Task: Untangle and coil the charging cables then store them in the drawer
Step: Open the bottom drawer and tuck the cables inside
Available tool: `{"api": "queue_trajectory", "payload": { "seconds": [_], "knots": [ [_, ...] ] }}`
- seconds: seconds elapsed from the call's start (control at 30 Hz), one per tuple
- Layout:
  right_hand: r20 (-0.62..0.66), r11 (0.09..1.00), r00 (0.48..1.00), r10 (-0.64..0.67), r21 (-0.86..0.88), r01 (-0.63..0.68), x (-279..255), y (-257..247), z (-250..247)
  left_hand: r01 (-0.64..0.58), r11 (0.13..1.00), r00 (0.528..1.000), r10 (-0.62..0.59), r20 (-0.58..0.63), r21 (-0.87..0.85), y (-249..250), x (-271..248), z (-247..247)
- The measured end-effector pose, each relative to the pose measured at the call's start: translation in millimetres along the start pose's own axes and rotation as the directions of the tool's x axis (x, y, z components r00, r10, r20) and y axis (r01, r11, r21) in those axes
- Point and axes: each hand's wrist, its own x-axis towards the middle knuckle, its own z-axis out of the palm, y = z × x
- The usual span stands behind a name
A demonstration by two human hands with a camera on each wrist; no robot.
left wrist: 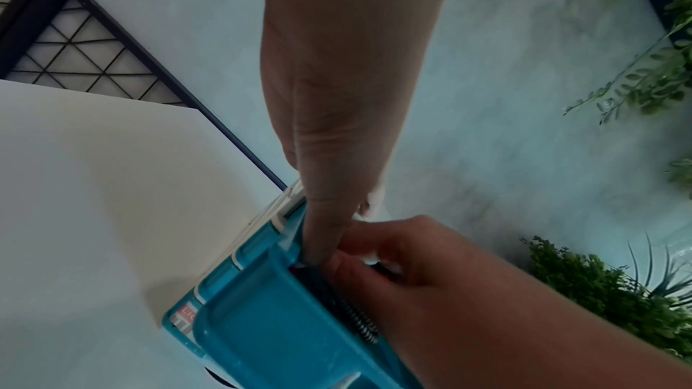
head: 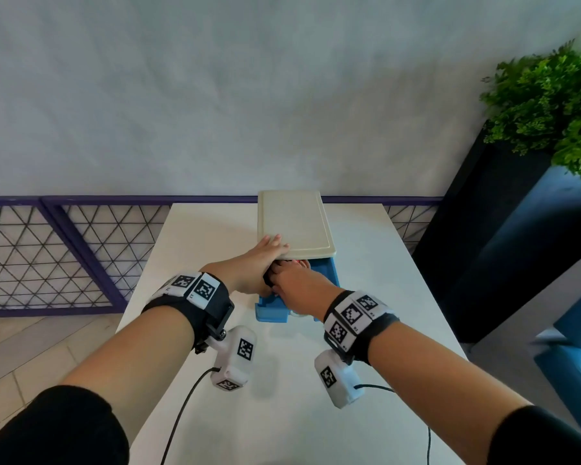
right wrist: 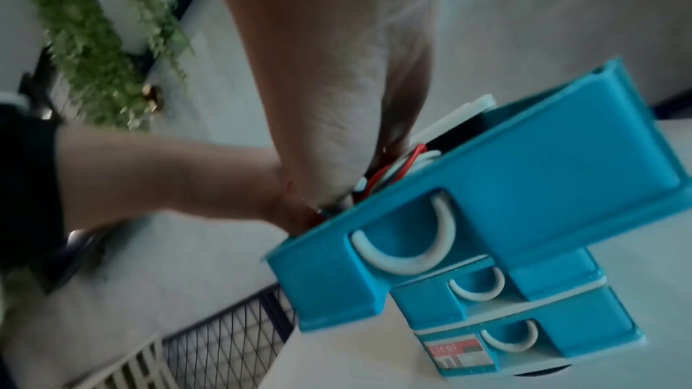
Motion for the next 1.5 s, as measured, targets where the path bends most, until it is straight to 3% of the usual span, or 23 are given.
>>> {"api": "queue_trajectory", "payload": {
  "seconds": [0.1, 0.2, 0.33, 0.47, 0.6, 0.7, 0.8, 0.97, 1.07, 1.17, 1.27, 1.4, 1.5],
  "knots": [
    [-0.139, 0.992, 0.988, -0.067, 0.100, 0.082, -16, 10, -12, 0.003, 0.998, 0.999, -0.005, 0.033, 0.066, 2, -3, -2],
    [-0.280, 0.991, 0.959, 0.034, 0.135, 0.004, -36, 22, -17, 0.026, 0.996, 0.995, -0.034, 0.096, 0.080, 6, -5, -9],
    [-0.175, 0.993, 0.985, 0.015, 0.119, 0.006, -51, 21, -7, 0.054, 0.988, 0.974, -0.085, 0.208, 0.147, 13, -3, -13],
    [-0.154, 0.998, 0.987, -0.039, 0.046, 0.046, -48, 18, -1, 0.076, 0.968, 0.967, -0.131, 0.220, 0.239, 17, -2, -1],
    [-0.064, 0.994, 0.994, -0.091, -0.071, 0.087, -34, 13, -2, 0.069, 0.973, 0.982, -0.105, 0.158, 0.218, 17, -5, 5],
    [-0.065, 0.990, 0.998, 0.014, 0.144, -0.005, -27, 17, -21, 0.061, 0.975, 0.989, -0.087, 0.117, 0.215, 13, -6, 5],
    [-0.252, 0.922, 0.938, 0.240, 0.360, -0.139, -22, 39, -39, 0.065, 0.974, 0.991, -0.088, 0.098, 0.217, 10, -4, 5],
    [-0.064, 0.932, 0.952, 0.298, 0.234, -0.276, -11, 59, -42, 0.064, 0.975, 0.998, -0.058, -0.033, 0.212, 9, 2, 2],
    [-0.071, 0.918, 0.936, 0.345, 0.231, -0.322, -4, 58, -43, 0.043, 0.981, 0.992, -0.019, -0.127, 0.191, 6, 4, -2],
    [-0.057, 0.955, 0.953, 0.297, 0.013, -0.296, -3, 49, -41, 0.023, 0.987, 0.984, 0.006, -0.176, 0.159, 6, 6, -4],
    [-0.163, 0.946, 0.949, 0.271, -0.136, -0.294, -3, 40, -29, 0.037, 0.995, 0.974, -0.015, -0.225, 0.096, 7, 7, -3],
    [-0.208, 0.947, 0.932, 0.295, -0.063, -0.314, 0, 40, -28, 0.046, 0.993, 0.962, -0.015, -0.274, 0.107, 6, 9, -1],
    [-0.141, 0.951, 0.941, 0.306, 0.079, -0.297, -3, 50, -38, 0.043, 0.993, 0.951, -0.006, -0.309, 0.113, 6, 14, -1]
  ]
}}
